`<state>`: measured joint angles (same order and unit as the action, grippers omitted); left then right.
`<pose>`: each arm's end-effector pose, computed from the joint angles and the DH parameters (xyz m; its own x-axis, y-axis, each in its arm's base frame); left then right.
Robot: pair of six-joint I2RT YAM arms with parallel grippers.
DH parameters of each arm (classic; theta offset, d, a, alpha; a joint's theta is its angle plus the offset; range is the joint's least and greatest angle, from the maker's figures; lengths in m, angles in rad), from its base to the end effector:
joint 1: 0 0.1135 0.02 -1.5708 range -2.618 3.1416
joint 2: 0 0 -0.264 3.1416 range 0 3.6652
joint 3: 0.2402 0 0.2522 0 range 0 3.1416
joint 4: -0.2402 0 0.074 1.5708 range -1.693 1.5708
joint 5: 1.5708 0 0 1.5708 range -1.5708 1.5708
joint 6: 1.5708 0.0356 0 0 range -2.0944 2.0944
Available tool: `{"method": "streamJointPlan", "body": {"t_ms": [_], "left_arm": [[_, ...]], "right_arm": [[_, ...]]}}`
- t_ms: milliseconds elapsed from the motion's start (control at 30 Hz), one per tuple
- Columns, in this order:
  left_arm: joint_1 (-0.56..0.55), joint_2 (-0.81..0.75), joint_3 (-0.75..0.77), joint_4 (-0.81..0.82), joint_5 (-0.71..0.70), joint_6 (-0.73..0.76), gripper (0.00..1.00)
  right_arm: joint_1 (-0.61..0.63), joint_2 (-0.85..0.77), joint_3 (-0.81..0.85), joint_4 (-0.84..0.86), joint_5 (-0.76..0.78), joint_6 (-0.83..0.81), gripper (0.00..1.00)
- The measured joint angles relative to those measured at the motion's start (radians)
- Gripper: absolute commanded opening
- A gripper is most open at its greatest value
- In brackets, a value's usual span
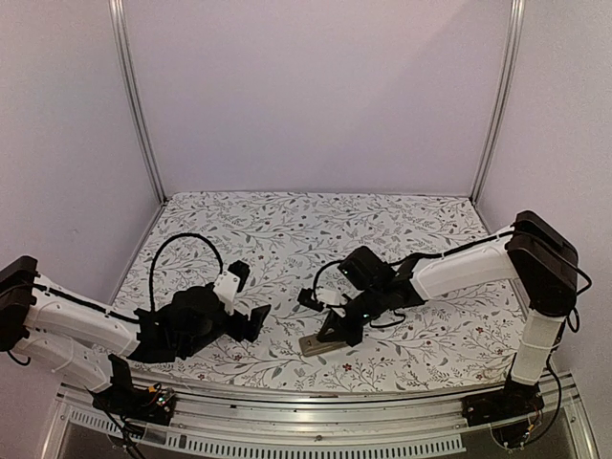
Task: Load the batteries into the remote control
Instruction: Press the battery cover onto the remote control.
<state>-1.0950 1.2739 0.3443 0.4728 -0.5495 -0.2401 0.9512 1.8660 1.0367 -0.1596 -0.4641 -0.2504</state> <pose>0.1223 -0.1969 0.1595 -0.3254 0.1889 -0.9265 0.4798 0.8773 0.0103 0.1988 0.3061 0.1375 -0.2542 -0.7380 -0.6251 -0.9639 0.1405 0.2261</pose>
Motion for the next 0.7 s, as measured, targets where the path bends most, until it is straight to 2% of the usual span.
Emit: {"method": "streamJointPlan", "body": {"t_ms": [133, 167, 233, 300, 333, 533, 700], "left_arm": [[0.000, -0.003, 0.000, -0.008, -0.002, 0.000, 0.92], [0.000, -0.005, 0.000, -0.010, -0.002, 0.000, 0.92], [0.000, -0.008, 0.000, -0.011, -0.002, 0.001, 0.92], [0.000, -0.013, 0.000, -0.021, -0.002, 0.004, 0.92], [-0.001, -0.019, 0.000, -0.025, -0.002, 0.005, 0.92], [-0.002, -0.070, 0.000, -0.053, -0.012, 0.012, 0.92], [-0.002, -0.132, 0.000, -0.095, -0.031, 0.010, 0.92]], "right_arm": [[-0.003, 0.000, 0.024, -0.036, 0.009, 0.000, 0.02], [-0.003, 0.000, 0.036, -0.055, 0.016, -0.002, 0.11], [-0.003, -0.005, 0.071, -0.098, 0.022, -0.006, 0.44], [-0.003, -0.028, 0.102, -0.124, 0.021, -0.026, 0.85], [-0.003, -0.048, 0.109, -0.127, 0.014, -0.039, 0.97], [-0.002, -0.170, 0.116, -0.113, -0.048, -0.195, 0.99], [0.029, -0.108, 0.120, -0.153, -0.008, -0.319, 0.99]]}}
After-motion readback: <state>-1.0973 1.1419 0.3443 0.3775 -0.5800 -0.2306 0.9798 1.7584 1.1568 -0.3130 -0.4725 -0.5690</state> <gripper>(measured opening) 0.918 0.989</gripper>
